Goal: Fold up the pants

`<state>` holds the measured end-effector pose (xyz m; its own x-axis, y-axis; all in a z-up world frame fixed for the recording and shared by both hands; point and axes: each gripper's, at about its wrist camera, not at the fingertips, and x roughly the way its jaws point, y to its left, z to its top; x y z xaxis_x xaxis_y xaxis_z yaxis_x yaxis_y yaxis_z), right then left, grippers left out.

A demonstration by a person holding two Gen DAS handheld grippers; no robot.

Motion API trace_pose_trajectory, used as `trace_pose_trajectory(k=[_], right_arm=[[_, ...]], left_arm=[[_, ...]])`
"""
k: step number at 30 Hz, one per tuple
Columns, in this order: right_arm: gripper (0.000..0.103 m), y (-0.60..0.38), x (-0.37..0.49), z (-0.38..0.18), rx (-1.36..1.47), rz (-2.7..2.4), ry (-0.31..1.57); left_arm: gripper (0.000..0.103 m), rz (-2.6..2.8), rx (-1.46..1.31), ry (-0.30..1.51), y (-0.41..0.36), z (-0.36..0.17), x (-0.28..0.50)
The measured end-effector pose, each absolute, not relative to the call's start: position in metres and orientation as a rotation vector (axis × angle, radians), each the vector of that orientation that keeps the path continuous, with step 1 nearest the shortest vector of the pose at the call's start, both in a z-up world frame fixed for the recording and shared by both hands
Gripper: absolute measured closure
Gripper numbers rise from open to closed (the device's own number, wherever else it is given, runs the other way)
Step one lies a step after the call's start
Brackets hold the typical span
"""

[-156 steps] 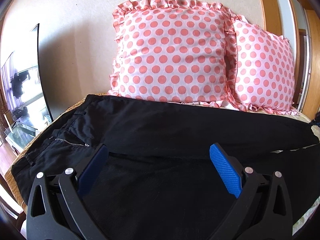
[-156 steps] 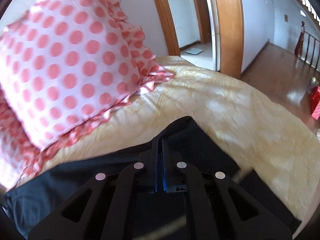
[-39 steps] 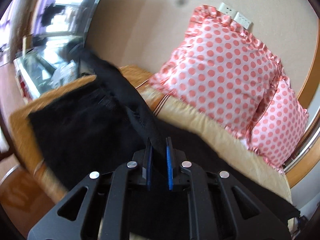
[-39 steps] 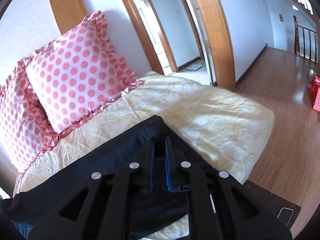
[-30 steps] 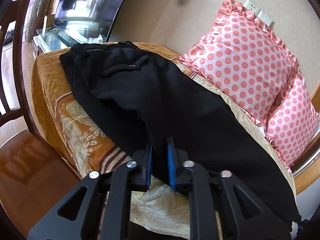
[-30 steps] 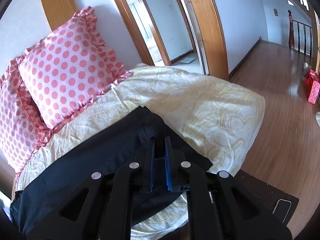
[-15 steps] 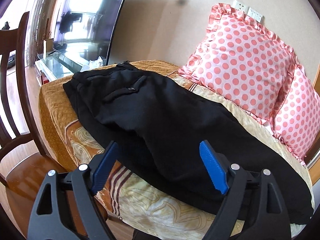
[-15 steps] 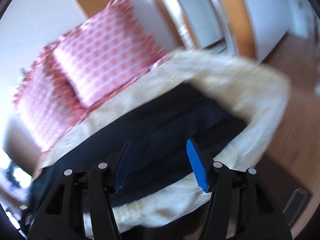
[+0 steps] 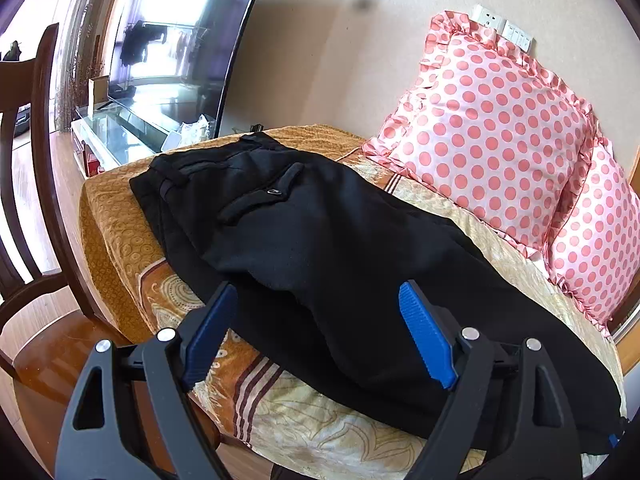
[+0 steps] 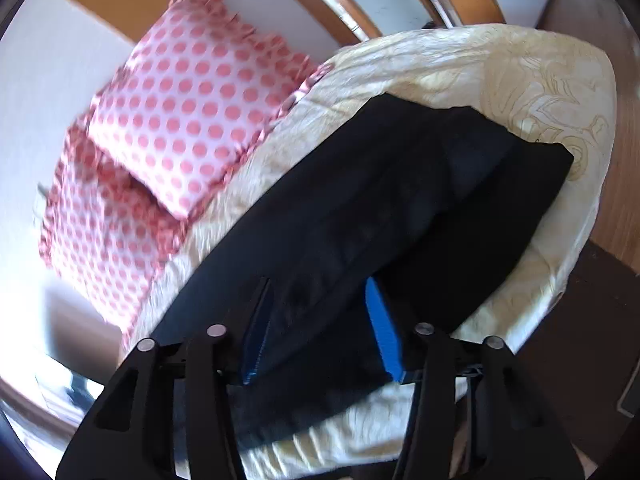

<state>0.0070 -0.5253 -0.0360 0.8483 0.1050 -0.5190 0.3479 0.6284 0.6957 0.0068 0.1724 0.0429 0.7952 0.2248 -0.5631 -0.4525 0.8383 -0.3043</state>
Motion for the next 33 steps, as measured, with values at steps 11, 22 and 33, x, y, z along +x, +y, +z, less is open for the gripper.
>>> trace_pose_trajectory(k=[11, 22, 33], right_arm=[[0.101, -0.519, -0.046, -0.028, 0.823, -0.250, 0.460], [0.068, -0.517, -0.034, -0.029, 0.802, -0.176, 0.534], [0.068, -0.522, -0.018, -0.042, 0.953, -0.113, 0.582]], left_arm=[[0.020, 0.387, -0.448, 0.562, 0.181, 0.042, 0.009], [0.018, 0.390, -0.513, 0.562, 0.198, 0.045, 0.009], [0.017, 0.344, -0.469, 0.593, 0.187, 0.041, 0.021]])
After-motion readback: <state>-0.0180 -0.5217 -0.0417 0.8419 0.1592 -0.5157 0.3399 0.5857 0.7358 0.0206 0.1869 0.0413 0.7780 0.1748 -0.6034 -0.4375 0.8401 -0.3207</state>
